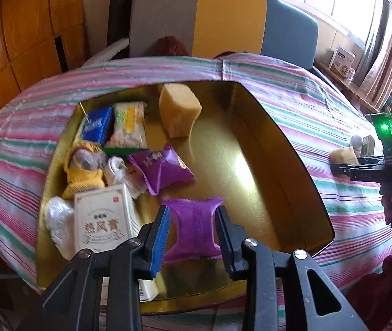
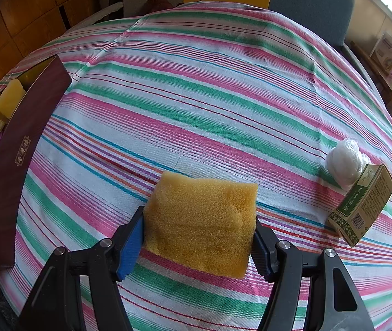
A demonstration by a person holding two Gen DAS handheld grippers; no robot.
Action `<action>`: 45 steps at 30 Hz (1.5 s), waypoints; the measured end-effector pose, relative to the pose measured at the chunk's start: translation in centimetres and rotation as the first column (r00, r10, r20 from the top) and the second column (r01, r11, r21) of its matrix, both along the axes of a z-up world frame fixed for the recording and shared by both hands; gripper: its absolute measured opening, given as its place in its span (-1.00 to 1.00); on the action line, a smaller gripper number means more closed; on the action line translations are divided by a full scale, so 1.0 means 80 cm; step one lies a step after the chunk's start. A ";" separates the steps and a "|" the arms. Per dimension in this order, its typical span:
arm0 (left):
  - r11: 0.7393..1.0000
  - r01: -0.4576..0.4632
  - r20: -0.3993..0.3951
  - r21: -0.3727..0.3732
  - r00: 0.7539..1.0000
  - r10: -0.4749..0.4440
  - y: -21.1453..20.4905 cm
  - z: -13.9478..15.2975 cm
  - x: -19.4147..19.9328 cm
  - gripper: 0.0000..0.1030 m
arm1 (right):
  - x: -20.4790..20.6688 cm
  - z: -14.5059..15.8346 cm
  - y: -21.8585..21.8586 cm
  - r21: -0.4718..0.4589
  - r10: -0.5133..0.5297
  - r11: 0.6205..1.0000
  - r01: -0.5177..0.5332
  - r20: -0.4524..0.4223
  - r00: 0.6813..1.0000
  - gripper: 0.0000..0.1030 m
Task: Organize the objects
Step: 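Lower the purple candy into the tray and open the left gripper, then carry the yellow sponge into the tray and open the right gripper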
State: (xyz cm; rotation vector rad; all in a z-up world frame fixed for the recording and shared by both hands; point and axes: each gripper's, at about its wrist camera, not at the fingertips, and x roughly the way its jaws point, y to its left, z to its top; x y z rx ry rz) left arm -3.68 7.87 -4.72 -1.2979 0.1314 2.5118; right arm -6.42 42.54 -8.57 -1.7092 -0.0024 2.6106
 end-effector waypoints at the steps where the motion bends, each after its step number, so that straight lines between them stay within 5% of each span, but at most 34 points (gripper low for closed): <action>1: 1.000 0.002 -0.009 -0.003 1.000 -0.002 0.000 0.002 0.001 -0.35 | 0.000 0.000 0.000 0.002 0.002 1.000 -0.002 -0.001 1.000 0.32; 27: 0.999 -0.016 -0.083 0.040 0.996 0.019 -0.042 0.028 0.014 -0.34 | 0.001 0.003 -0.017 0.081 -0.035 0.996 0.037 -0.017 0.999 0.25; 31: 0.998 -0.049 -0.104 0.049 0.993 0.054 -0.064 0.036 0.011 -0.34 | -0.002 0.042 -0.028 0.059 -0.097 0.993 0.101 -0.073 0.993 0.23; 38: 0.983 -0.175 -0.105 0.062 0.978 0.181 -0.122 0.040 -0.003 -0.34 | -0.002 0.131 -0.158 -0.084 0.134 0.984 -0.156 -0.225 0.965 0.26; 45: 0.972 -0.224 -0.091 0.072 0.969 0.230 -0.150 0.034 -0.007 -0.33 | -0.025 0.096 -0.292 -0.125 0.284 0.945 -0.302 -0.146 0.948 0.28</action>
